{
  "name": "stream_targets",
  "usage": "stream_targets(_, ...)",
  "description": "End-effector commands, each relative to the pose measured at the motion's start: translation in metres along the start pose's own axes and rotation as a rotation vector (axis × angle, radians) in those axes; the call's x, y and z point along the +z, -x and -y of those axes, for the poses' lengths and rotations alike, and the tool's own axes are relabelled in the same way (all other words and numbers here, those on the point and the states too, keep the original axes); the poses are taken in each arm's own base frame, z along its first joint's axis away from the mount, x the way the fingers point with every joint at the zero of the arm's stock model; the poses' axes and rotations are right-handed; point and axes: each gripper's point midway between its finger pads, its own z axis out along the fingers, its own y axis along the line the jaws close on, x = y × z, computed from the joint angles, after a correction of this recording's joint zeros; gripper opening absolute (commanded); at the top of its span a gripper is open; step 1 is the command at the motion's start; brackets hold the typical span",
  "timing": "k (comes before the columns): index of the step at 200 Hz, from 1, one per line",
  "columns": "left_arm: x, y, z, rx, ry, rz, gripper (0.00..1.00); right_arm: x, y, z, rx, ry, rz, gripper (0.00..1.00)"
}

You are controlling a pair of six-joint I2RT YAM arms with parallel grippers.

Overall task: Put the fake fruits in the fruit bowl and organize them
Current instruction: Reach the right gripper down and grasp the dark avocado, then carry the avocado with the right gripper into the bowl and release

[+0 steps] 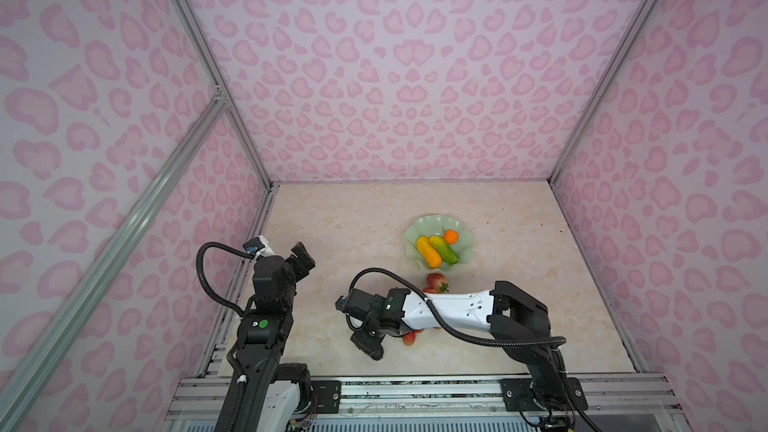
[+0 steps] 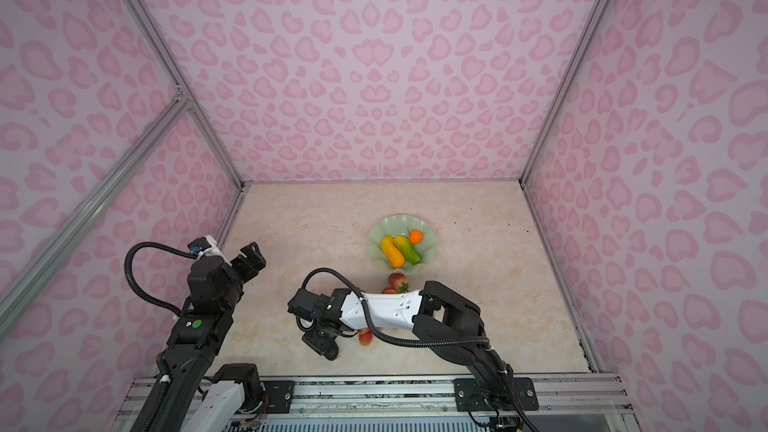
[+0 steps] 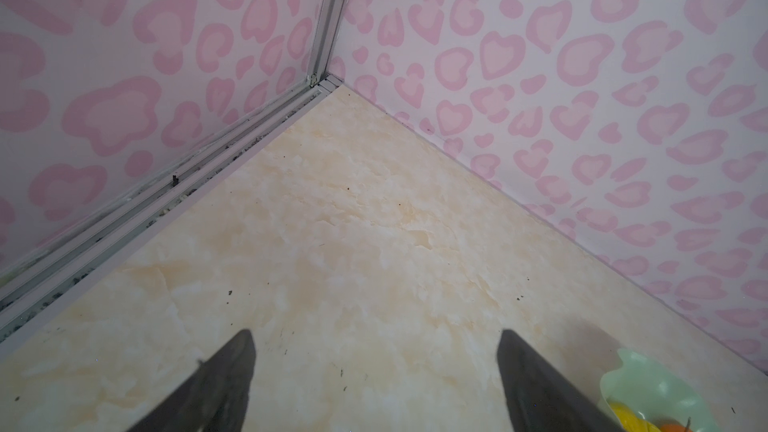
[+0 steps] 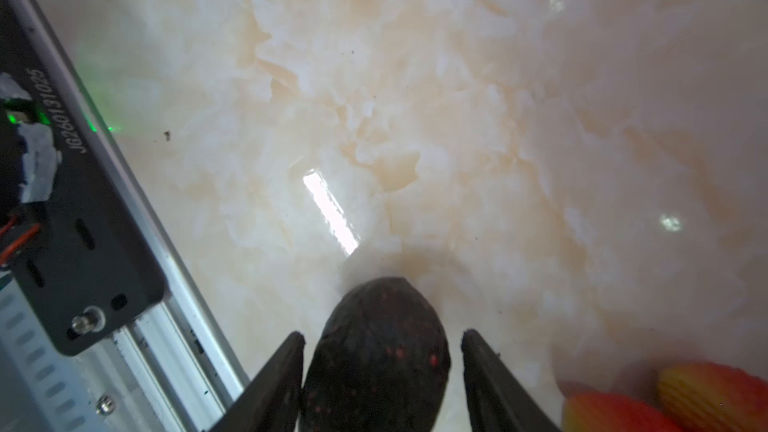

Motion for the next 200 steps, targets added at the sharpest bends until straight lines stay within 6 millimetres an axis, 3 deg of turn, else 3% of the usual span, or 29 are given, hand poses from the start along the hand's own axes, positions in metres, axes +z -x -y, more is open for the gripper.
stream_targets(1,0.0,0.002,-0.003,0.006,0.017,0.012,0.92,0.005,-0.007,0.002,-0.007,-0.004,-0.043,0.57)
stream_targets(10,0.0,0.002,-0.003,0.006,0.017,0.01,0.92,0.005,-0.006,0.005,0.002,-0.005,-0.038,0.51)
stream_targets(25,0.0,0.002,-0.003,0.005,0.017,0.009,0.92,0.002,-0.002,0.01,0.028,0.005,-0.019,0.31)
stream_targets(33,0.0,0.002,-0.003,0.004,0.016,0.008,0.92,-0.004,0.002,0.012,0.045,0.019,0.001,0.25)
stream_targets(42,0.0,0.002,-0.002,0.003,0.013,0.009,0.92,-0.017,0.014,0.014,0.064,0.033,0.054,0.2)
stream_targets(45,0.0,0.002,-0.002,0.003,0.012,0.008,0.92,-0.017,0.008,0.018,0.075,0.029,0.049,0.2)
stream_targets(59,0.0,0.003,0.001,0.002,0.0,0.008,0.92,-0.044,0.021,0.038,0.116,0.005,0.125,0.18)
stream_targets(72,0.001,0.002,0.005,-0.003,-0.021,0.0,0.92,-0.074,0.033,0.075,0.164,-0.067,0.196,0.18)
stream_targets(90,0.003,-0.001,0.011,-0.021,-0.052,-0.02,0.92,-0.116,0.04,0.147,0.278,-0.181,0.292,0.19)
stream_targets(109,0.008,-0.007,0.02,-0.04,-0.092,-0.06,0.91,-0.147,0.035,0.22,0.396,-0.29,0.367,0.21)
stream_targets(124,0.012,-0.016,0.026,-0.054,-0.123,-0.103,0.91,-0.161,0.026,0.272,0.461,-0.414,0.39,0.22)
stream_targets(146,0.018,-0.03,0.034,-0.076,-0.17,-0.17,0.89,-0.153,0.016,0.323,0.524,-0.48,0.357,0.22)
stream_targets(173,0.021,-0.049,0.045,-0.106,-0.238,-0.252,0.87,-0.129,0.012,0.349,0.544,-0.48,0.292,0.25)
stream_targets(200,0.022,-0.073,0.057,-0.113,-0.299,-0.343,0.84,-0.118,0.014,0.363,0.566,-0.498,0.282,0.47)
